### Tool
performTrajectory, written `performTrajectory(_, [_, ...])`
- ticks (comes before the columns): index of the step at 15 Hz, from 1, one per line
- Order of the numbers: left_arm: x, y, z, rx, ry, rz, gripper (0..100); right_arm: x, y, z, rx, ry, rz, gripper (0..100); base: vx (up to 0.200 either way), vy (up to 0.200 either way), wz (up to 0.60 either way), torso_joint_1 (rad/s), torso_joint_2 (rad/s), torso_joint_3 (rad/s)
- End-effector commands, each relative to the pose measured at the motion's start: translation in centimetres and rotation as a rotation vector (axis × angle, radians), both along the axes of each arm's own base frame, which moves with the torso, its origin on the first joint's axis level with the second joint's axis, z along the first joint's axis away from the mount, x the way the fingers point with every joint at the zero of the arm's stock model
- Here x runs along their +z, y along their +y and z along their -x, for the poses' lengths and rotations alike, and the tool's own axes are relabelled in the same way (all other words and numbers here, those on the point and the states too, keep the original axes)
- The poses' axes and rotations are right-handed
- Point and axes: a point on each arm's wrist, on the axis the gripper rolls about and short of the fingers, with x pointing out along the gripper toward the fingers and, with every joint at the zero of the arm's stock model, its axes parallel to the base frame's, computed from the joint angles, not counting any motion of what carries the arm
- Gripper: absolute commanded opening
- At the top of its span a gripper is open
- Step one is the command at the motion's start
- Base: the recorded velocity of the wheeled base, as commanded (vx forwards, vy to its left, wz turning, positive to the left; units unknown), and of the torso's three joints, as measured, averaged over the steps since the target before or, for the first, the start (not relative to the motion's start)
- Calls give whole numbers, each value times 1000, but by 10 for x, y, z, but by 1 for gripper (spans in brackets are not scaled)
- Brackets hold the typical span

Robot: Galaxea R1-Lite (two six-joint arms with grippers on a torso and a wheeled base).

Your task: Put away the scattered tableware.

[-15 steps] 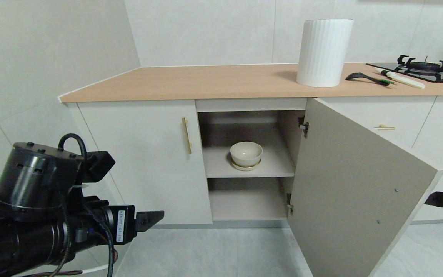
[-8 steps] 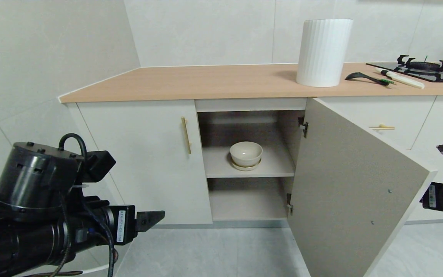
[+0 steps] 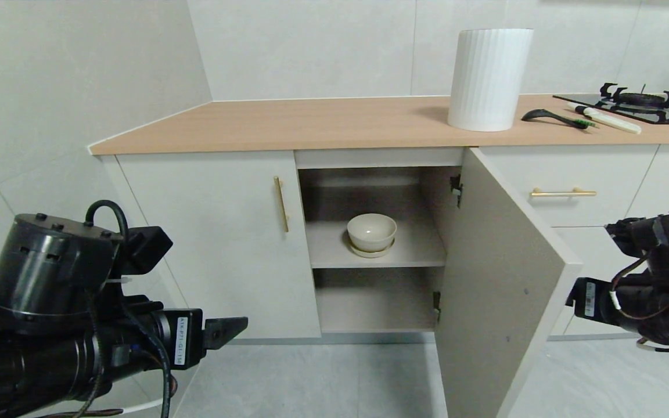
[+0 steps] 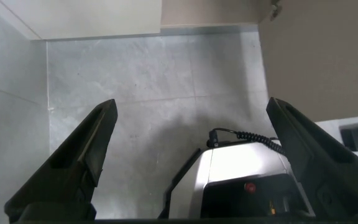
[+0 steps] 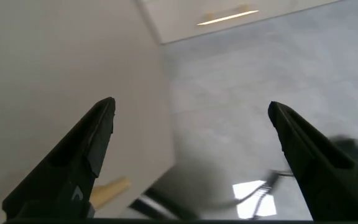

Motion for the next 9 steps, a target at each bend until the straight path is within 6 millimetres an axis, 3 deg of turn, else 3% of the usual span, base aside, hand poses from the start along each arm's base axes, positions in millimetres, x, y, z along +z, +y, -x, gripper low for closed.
performTrajectory(1, [0,1,1,1,-3,0,100,-13,21,-2,56,35,-19,100,0,0,0,0,0,0])
performTrajectory(6, [1,1,1,11,-10,-4,100,-20,57,-16,113,-50,-142,100,0,0,0,0,0,0])
performTrajectory(9, [0,2,3,-9,-21,-24,100,-23,75,-14,199,-65,-139,100,0,0,0,0,0,0])
